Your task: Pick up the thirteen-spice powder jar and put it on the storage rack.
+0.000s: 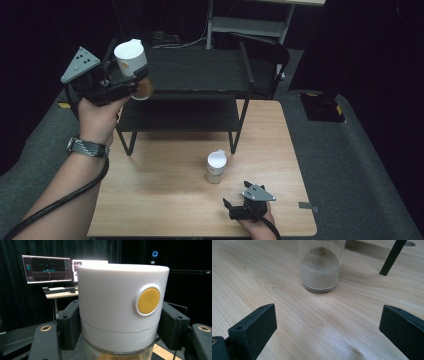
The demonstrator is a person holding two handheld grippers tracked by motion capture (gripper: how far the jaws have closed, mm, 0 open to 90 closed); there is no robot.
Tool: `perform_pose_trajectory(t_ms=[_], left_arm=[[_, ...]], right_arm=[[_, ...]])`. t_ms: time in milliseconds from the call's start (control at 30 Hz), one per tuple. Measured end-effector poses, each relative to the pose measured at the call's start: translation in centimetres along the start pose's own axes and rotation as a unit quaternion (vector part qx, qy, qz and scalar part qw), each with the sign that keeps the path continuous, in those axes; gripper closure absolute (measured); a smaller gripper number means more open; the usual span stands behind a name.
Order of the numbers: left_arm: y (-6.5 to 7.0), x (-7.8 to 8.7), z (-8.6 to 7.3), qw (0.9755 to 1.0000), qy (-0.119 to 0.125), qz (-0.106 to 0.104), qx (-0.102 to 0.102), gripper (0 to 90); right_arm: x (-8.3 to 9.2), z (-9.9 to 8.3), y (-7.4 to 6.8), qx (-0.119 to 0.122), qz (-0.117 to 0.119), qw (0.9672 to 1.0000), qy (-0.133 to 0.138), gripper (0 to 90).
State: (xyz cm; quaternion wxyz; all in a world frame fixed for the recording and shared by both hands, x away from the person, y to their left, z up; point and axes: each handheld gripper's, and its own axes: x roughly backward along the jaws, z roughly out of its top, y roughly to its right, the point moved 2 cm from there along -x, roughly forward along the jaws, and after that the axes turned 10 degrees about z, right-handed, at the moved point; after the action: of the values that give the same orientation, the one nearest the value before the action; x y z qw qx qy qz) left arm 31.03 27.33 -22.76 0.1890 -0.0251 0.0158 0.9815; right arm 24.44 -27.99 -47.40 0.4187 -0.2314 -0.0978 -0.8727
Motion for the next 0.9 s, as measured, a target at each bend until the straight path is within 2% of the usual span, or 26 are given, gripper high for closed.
perform_pose_trajectory(t_ms=[467, 633, 800, 900], left_arm=[[0.4, -3.2, 0.1, 0.9999, -0.003, 0.010, 0.001, 30.3], [0.8, -4.5, 0.2, 0.9998, -0.010, 0.014, -0.007, 30.3], [0.9, -5.1, 0.2, 0.9998, -0.008, 0.019, 0.004, 30.3], [1.0, -5.3, 0.2, 0.9998, -0.009, 0.020, 0.001, 30.3]], right_arm=[[0.1, 0.0, 0.2, -0.003, 0.006, 1.0000, 0.002, 0.7], [0.1, 0.0, 0.2, -0.004, 0.007, 1.0000, 0.002, 0.7], [0.1, -0.1, 0.2, -0.004, 0.007, 1.0000, 0.003, 0.6], [0.1, -0.1, 0.3, -0.006, 0.008, 0.9999, 0.003, 0.7]])
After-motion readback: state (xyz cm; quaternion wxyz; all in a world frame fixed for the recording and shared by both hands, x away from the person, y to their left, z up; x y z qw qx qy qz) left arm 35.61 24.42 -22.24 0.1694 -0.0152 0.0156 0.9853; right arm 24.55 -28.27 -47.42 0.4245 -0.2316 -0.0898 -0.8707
